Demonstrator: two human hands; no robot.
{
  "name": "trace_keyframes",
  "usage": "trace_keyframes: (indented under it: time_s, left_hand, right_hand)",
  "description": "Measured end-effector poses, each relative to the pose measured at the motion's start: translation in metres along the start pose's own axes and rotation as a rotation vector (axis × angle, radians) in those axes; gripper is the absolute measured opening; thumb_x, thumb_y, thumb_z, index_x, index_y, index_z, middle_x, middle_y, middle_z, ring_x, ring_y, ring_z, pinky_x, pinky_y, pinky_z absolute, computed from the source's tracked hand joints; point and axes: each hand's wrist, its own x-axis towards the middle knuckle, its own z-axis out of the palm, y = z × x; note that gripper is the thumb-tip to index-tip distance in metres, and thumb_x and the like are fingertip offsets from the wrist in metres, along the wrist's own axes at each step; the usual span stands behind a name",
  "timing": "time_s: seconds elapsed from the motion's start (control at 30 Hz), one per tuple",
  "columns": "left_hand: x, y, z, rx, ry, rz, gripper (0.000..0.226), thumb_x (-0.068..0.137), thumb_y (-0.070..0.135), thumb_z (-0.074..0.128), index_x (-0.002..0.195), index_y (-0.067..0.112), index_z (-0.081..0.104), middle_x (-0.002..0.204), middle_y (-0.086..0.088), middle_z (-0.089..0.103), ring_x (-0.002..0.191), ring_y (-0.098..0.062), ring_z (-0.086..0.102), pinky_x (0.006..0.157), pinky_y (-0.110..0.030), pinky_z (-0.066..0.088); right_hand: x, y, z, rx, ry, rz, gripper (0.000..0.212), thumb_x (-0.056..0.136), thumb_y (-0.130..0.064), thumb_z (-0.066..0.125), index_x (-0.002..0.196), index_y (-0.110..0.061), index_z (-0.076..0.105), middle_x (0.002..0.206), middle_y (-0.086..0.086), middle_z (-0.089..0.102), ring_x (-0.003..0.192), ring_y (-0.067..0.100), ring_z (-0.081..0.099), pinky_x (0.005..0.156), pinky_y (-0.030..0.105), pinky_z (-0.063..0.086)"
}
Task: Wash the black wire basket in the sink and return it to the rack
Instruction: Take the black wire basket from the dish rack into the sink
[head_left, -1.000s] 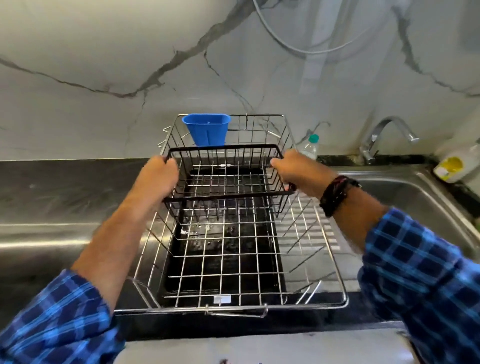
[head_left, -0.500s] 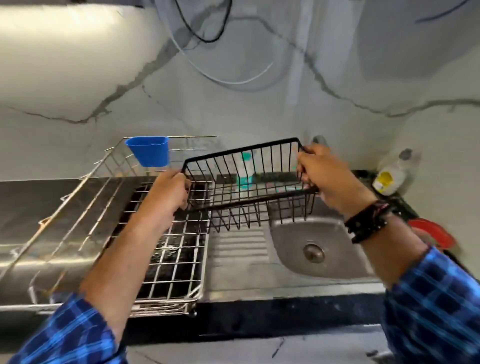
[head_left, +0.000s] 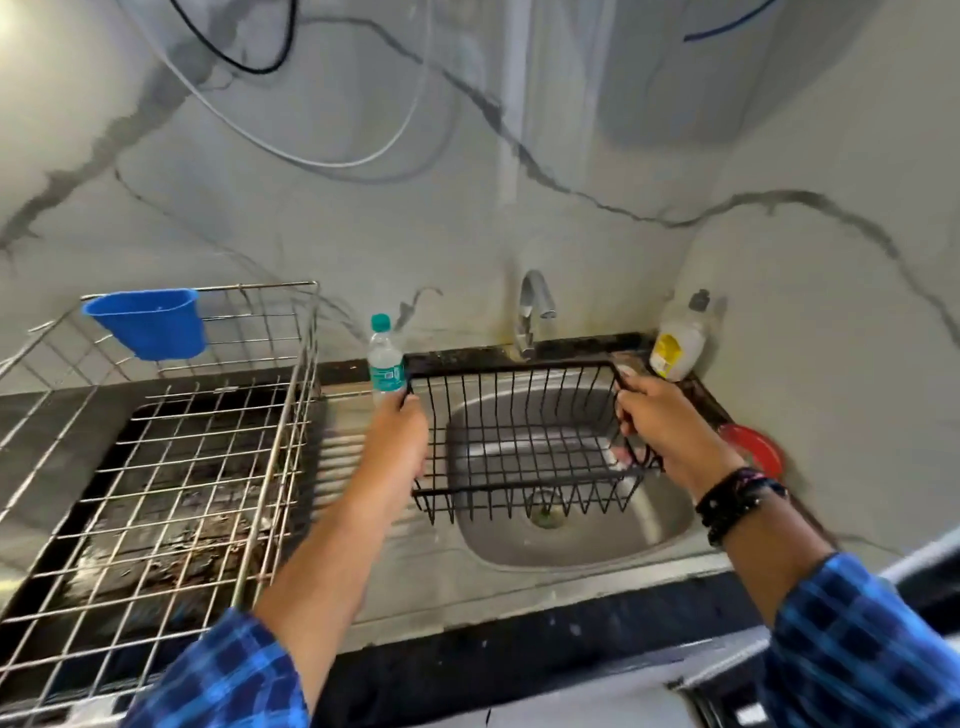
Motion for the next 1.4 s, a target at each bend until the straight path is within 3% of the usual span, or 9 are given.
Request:
trace_keyframes:
  time_s: [0.2, 0.4, 0.73, 0.87, 0.93, 1.0, 1.13, 1.27, 1.4]
  left_hand:
    - [0.034, -0.034, 0.058, 0.105, 0.08, 0.015, 0.026, 0.106, 0.025, 0.033, 0.111, 0.017, 0.057, 0.113, -0.03, 0.064, 0.106, -0.052, 0.062, 0.086, -0.06, 0.053]
    - [0.059, -0.063, 0.09, 0.209, 0.128, -0.03, 0.031, 0.105, 0.023, 0.033, 0.089, 0.013, 0.059, 0.088, -0.033, 0.066, 0.087, -0.053, 0.065, 0.069, -0.053, 0.055]
    - [0.057, -0.09, 0.1, 0.041, 0.193, -0.151, 0.032, 0.109, 0.02, 0.03, 0.097, 0.014, 0.059, 0.051, 0.003, 0.039, 0.035, -0.01, 0.033, 0.037, -0.018, 0.027]
    - [0.064, -0.1, 0.116, 0.107, 0.164, -0.12, 0.031, 0.109, 0.024, 0.03, 0.112, 0.017, 0.06, 0.06, -0.001, 0.052, 0.044, -0.016, 0.048, 0.041, -0.039, 0.049]
    - [0.074, -0.109, 0.131, 0.181, 0.157, -0.119, 0.032, 0.108, 0.027, 0.031, 0.122, 0.018, 0.059, 0.089, -0.014, 0.068, 0.081, -0.033, 0.068, 0.079, -0.056, 0.057]
    - [0.085, -0.12, 0.144, 0.222, 0.147, -0.109, 0.036, 0.108, 0.027, 0.033, 0.135, 0.018, 0.054, 0.117, -0.008, 0.067, 0.112, -0.03, 0.063, 0.1, -0.046, 0.051]
    - [0.118, -0.14, 0.162, 0.286, 0.126, -0.067, 0.037, 0.107, 0.024, 0.037, 0.14, 0.016, 0.052, 0.12, 0.003, 0.061, 0.113, -0.022, 0.059, 0.093, -0.026, 0.04]
    - [0.154, -0.169, 0.171, 0.281, -0.039, -0.267, 0.037, 0.101, 0.025, 0.042, 0.134, 0.036, 0.052, 0.121, -0.018, 0.068, 0.113, -0.042, 0.063, 0.095, -0.051, 0.052]
    - [0.178, -0.204, 0.171, 0.262, -0.063, -0.331, 0.056, 0.091, 0.012, 0.047, 0.137, 0.045, 0.047, 0.114, -0.022, 0.068, 0.09, -0.043, 0.068, 0.079, -0.051, 0.056]
  right_hand:
    - [0.059, 0.056, -0.01, -0.192, 0.012, 0.057, 0.026, 0.1, -0.012, 0.041, 0.077, -0.011, 0.053, 0.065, 0.007, 0.043, 0.052, 0.018, 0.042, 0.054, 0.035, 0.038]
    - [0.096, 0.083, -0.025, -0.188, -0.122, 0.166, 0.022, 0.097, -0.017, 0.045, 0.077, -0.014, 0.053, 0.068, 0.006, 0.041, 0.058, 0.021, 0.042, 0.056, 0.037, 0.044]
    - [0.125, 0.105, -0.037, -0.045, -0.259, 0.218, 0.012, 0.103, -0.02, 0.051, 0.108, -0.021, 0.063, 0.082, 0.005, 0.061, 0.066, 0.014, 0.055, 0.06, 0.032, 0.052]
    - [0.144, 0.131, -0.04, -0.209, -0.278, 0.286, 0.014, 0.102, -0.02, 0.049, 0.11, -0.022, 0.06, 0.089, 0.005, 0.068, 0.065, 0.012, 0.058, 0.053, 0.023, 0.046]
    - [0.154, 0.147, -0.04, -0.27, -0.264, 0.325, 0.014, 0.101, -0.016, 0.049, 0.104, -0.019, 0.062, 0.088, 0.006, 0.069, 0.062, 0.012, 0.058, 0.05, 0.021, 0.043]
    - [0.165, 0.165, -0.038, -0.301, -0.222, 0.362, 0.015, 0.098, -0.011, 0.051, 0.1, -0.015, 0.065, 0.079, 0.004, 0.068, 0.058, 0.013, 0.057, 0.043, 0.02, 0.039]
    - [0.187, 0.187, -0.025, -0.334, -0.126, 0.406, 0.021, 0.091, -0.006, 0.051, 0.08, -0.012, 0.068, 0.069, 0.005, 0.067, 0.06, 0.019, 0.058, 0.046, 0.024, 0.037]
    - [0.216, 0.211, -0.021, -0.381, -0.102, 0.431, 0.018, 0.087, -0.012, 0.053, 0.077, -0.018, 0.067, 0.076, 0.006, 0.073, 0.062, 0.02, 0.064, 0.049, 0.027, 0.045]
    - [0.238, 0.239, -0.015, -0.409, -0.14, 0.45, 0.017, 0.088, -0.009, 0.051, 0.08, -0.016, 0.064, 0.079, 0.011, 0.072, 0.062, 0.022, 0.062, 0.051, 0.028, 0.045]
